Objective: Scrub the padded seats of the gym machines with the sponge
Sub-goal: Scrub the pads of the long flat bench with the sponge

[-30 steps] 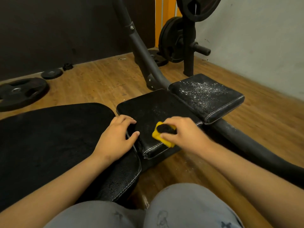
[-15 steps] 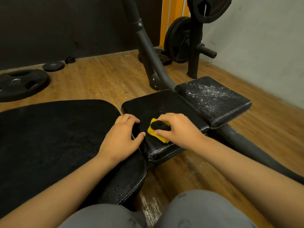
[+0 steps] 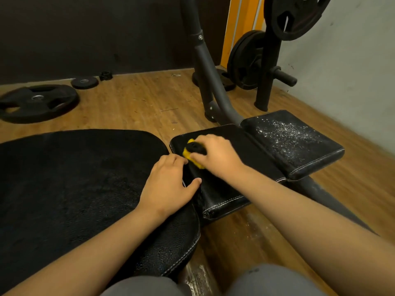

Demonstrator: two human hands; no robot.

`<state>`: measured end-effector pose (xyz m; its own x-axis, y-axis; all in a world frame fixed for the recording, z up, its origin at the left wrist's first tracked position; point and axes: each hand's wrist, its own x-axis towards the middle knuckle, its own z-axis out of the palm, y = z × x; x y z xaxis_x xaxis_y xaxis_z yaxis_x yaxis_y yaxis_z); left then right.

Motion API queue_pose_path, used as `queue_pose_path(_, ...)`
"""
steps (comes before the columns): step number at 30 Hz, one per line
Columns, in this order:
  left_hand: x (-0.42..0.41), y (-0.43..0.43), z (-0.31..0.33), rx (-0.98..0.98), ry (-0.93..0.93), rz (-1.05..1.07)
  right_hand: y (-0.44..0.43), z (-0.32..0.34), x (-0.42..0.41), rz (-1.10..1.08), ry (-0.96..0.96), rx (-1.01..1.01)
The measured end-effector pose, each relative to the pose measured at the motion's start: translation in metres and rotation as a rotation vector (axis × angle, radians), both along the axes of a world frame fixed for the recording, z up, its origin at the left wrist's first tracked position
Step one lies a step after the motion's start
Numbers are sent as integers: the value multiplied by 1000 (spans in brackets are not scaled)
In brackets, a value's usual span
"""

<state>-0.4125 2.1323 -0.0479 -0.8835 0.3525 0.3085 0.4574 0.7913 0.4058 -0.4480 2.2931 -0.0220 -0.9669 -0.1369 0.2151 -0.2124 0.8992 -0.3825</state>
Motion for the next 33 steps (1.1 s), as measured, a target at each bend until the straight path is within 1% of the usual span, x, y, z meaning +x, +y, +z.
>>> queue_pose_path(2,0,0,0,20,-8,6,-5,-1,5,101,-15,20)
queue_pose_path(4,0,0,0,22,-14,5,7,2,-4,91,-52,30)
queue_pose_path(8,0,0,-1,25,-10,4,43,10,-40,-204,-62,99)
queue_pose_path(10,0,0,-1,29,-6,6,41,10,-54,-271,-58,109)
queue_pose_path(12,0,0,-2,31,-6,5,25,7,-63,-251,-49,83)
queue_pose_path(14,0,0,-3,33,-5,1,4,6,-69,-179,-37,51)
queue_pose_path(18,-1,0,-2,29,1,2,-32,11,-76,72,-53,112)
queue_pose_path(20,0,0,-2,27,-2,5,-37,14,-82,135,-107,152)
queue_pose_path(22,0,0,-1,26,-6,7,-27,15,-91,76,-139,192)
queue_pose_path(24,1,0,0,31,-11,8,-1,17,-96,-91,-118,224)
queue_pose_path(25,1,-1,0,36,-10,7,16,18,-96,-189,-93,198)
queue_pose_path(26,1,-1,0,40,-9,6,35,18,-92,-283,-67,106)
queue_pose_path(28,0,-1,-1,49,-6,7,70,18,-81,-411,-44,-213)
queue_pose_path(29,-1,-1,-2,53,-4,9,84,17,-75,-427,-26,-358)
queue_pose_path(31,-1,-1,-3,52,-7,12,102,16,-61,-396,-23,-530)
queue_pose_path(33,-1,-1,-3,48,-10,12,108,11,-47,-350,-42,-556)
